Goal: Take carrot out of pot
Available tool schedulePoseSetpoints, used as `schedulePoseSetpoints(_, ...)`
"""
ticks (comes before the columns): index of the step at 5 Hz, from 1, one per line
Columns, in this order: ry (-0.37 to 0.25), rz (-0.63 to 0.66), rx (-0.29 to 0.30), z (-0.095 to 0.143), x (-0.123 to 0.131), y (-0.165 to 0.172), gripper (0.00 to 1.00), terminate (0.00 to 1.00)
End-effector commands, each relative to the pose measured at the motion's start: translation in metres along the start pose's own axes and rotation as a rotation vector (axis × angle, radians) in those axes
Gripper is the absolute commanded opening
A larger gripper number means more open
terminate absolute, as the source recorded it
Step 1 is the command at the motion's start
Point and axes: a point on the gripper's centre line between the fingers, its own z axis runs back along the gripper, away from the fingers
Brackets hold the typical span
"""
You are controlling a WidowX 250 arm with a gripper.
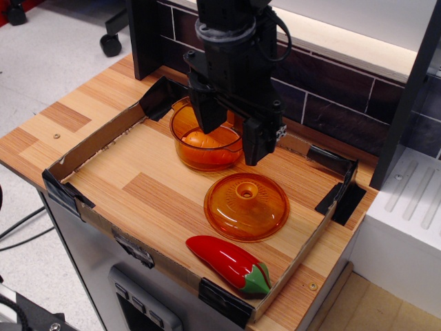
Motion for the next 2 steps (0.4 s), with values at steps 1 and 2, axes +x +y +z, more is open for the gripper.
schedulePoseSetpoints(1,0.000,0.000,0.000,0.000,0.000,0.000,1.00,0.00)
schedulePoseSetpoints(2,-0.015,-0.018,0.012,0.004,0.006,0.017,1.00,0.00)
